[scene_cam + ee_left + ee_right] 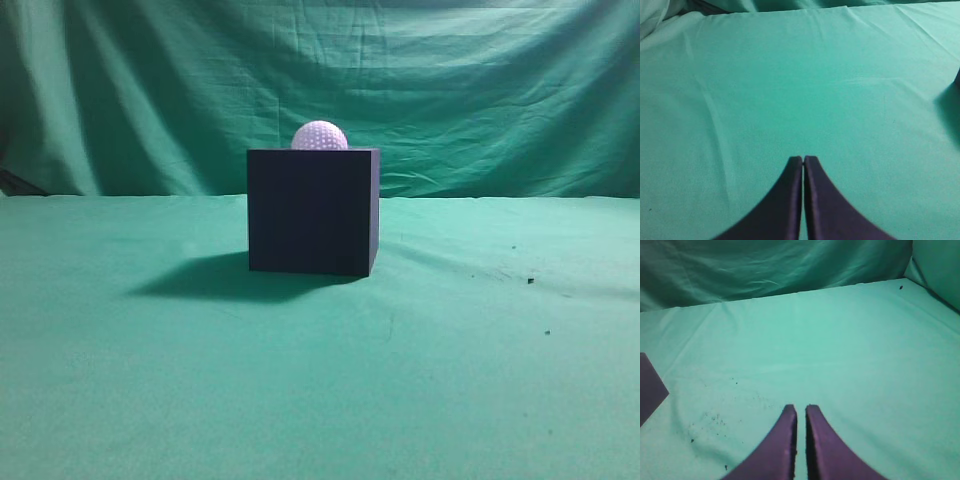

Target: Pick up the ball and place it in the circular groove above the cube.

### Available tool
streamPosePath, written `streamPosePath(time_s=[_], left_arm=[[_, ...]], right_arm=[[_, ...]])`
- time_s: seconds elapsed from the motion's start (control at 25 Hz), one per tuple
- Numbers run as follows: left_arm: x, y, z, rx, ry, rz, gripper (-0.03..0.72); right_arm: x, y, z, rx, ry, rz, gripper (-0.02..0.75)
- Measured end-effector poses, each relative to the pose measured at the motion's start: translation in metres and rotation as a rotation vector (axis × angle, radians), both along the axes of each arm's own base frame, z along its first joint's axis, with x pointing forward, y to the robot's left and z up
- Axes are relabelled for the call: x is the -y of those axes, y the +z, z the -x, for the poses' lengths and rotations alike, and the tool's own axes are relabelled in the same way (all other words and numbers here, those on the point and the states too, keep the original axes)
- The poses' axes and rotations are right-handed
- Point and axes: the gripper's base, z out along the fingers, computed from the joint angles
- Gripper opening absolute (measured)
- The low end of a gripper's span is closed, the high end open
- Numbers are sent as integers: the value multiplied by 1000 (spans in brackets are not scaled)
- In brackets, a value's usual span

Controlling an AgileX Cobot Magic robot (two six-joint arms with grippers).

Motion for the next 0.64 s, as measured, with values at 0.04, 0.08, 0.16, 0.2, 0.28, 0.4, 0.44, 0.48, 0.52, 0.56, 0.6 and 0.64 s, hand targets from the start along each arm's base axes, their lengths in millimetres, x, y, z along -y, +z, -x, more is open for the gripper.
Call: streamPosePath(time_s=[0.04,0.08,0.16,0.2,0.28,0.4,0.44,0.48,0.52,0.56,0.6,0.64], left_arm=[[0,0,0,0,0,0,0],[0,0,0,0,0,0,0],[0,0,0,0,0,0,0],[0,0,0,0,0,0,0],[0,0,0,0,0,0,0],[0,0,0,0,0,0,0],[0,0,0,0,0,0,0],[0,0,0,0,0,0,0],[0,0,0,0,0,0,0],[0,0,0,0,0,0,0],[0,0,0,0,0,0,0],[0,0,0,0,0,0,0]], right_arm=[[0,-1,0,-9,0,-1,0],[0,-2,1,-22,-1,0,0],[0,-4,1,-48,-1,0,0],[0,-5,1,-51,0,5,0],[0,-5,1,-55,4,17,49],[0,-5,1,-57,4,17,49],[0,-5,1,-59,4,17,49],[0,-5,1,-59,4,17,49],[0,-5,1,-59,3,15,49],[0,-5,1,-60,3,15,49],[0,-5,1,-60,3,15,49],[0,-5,1,-60,3,15,49]])
